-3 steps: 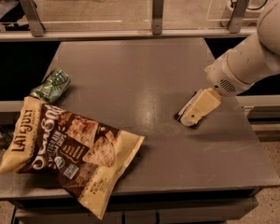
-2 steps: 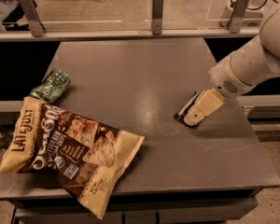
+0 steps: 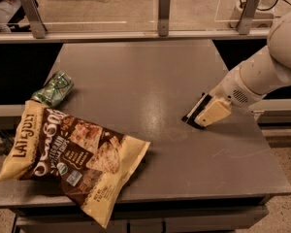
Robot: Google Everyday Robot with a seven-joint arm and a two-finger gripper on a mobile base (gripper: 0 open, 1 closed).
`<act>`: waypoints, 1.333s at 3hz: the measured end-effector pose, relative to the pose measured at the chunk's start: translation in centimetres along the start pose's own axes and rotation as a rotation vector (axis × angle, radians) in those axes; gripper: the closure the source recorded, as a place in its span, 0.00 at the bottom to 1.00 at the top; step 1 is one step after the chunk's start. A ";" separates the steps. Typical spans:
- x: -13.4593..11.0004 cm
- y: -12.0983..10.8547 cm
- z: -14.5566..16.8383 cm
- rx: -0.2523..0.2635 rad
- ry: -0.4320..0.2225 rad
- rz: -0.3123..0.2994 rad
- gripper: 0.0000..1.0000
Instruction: Pick rxbar chocolate
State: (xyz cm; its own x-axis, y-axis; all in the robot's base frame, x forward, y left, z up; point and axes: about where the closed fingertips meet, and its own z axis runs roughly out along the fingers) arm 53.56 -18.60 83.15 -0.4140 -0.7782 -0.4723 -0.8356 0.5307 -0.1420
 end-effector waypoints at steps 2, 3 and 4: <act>0.0 0.0 -0.1 -0.013 0.013 -0.003 0.87; 0.0 0.0 -0.1 -0.013 0.013 -0.003 1.00; -1.7 -0.2 -1.9 -0.033 -0.078 -0.026 1.00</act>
Offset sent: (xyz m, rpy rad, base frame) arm -0.0009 0.0177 0.0384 0.1121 -0.0220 0.1008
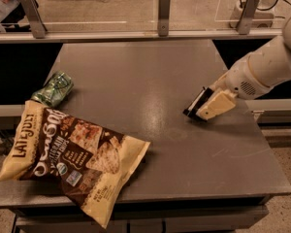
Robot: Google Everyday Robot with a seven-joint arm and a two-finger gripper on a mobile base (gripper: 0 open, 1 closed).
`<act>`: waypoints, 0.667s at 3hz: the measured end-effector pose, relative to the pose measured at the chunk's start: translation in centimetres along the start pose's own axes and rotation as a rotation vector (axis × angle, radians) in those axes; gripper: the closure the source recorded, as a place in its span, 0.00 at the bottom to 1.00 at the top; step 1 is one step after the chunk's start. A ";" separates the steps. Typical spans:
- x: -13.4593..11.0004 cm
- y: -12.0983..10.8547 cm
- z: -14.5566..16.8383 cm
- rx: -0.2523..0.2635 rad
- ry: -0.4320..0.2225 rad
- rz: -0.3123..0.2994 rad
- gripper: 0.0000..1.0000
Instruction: Pick rxbar chocolate
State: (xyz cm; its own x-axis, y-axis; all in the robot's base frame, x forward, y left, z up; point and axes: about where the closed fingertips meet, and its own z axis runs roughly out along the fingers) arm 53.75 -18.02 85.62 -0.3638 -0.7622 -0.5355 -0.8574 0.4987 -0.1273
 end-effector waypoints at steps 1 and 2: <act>-5.1 0.3 -3.4 -0.058 -0.205 -0.057 1.00; -5.1 0.3 -3.4 -0.058 -0.205 -0.057 1.00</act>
Offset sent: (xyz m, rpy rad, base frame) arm 0.0037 0.0176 0.0416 0.1357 -0.0638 0.0861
